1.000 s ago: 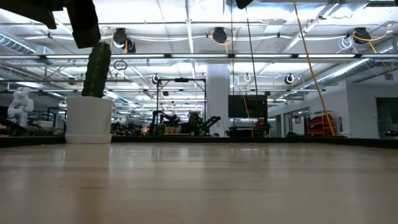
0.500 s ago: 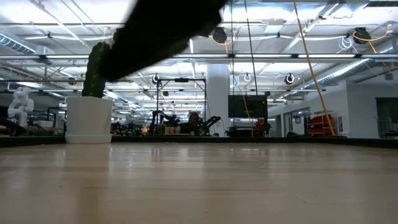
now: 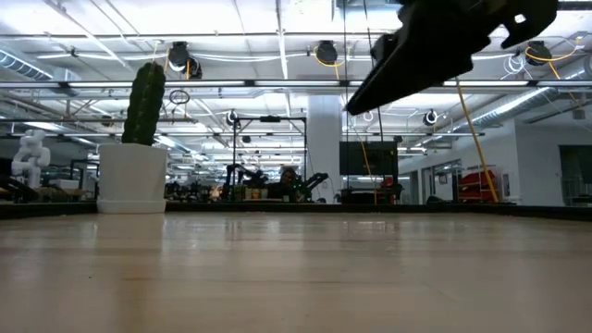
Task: Nest measuring cups in basket
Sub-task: Stack the green measuring cup on top of the yellow measuring cup into the white bin
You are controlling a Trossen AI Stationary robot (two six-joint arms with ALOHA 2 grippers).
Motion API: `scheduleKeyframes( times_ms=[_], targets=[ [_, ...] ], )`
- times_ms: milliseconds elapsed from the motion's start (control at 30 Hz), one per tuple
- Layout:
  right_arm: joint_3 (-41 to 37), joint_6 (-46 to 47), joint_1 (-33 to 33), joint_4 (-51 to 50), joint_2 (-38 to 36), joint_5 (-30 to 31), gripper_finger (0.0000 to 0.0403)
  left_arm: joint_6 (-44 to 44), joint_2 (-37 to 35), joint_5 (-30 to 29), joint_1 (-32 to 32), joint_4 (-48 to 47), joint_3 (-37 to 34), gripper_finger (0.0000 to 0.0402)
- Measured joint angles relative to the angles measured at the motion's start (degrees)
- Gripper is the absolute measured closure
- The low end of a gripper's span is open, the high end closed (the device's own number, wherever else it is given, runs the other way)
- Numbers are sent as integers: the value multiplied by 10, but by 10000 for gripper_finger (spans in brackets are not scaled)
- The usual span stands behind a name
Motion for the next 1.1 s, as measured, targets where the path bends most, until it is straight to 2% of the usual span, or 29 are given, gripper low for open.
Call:
scheduleKeyframes(
  times_ms=[133,300,467,600,800,1000,1100],
  targets=[
    [-90,5,-10,67,-84,1,275,-1,48,50,12,-43,35,290],
    [-154,25,-22,88,-159,2,265,-7,87,84,11,-101,46,206],
    [-175,25,-22,86,-186,16,261,-28,99,90,1,-168,46,119],
    [-175,25,-22,90,-186,14,261,-36,113,95,-11,-191,46,79],
    [-175,19,-22,91,-186,14,261,-40,134,110,-22,-193,46,72],
    [-175,17,-22,93,-186,14,261,-42,137,94,-23,-198,46,96],
    [-175,17,-22,93,-186,12,261,-39,137,107,-24,-195,36,107]
  ],
)
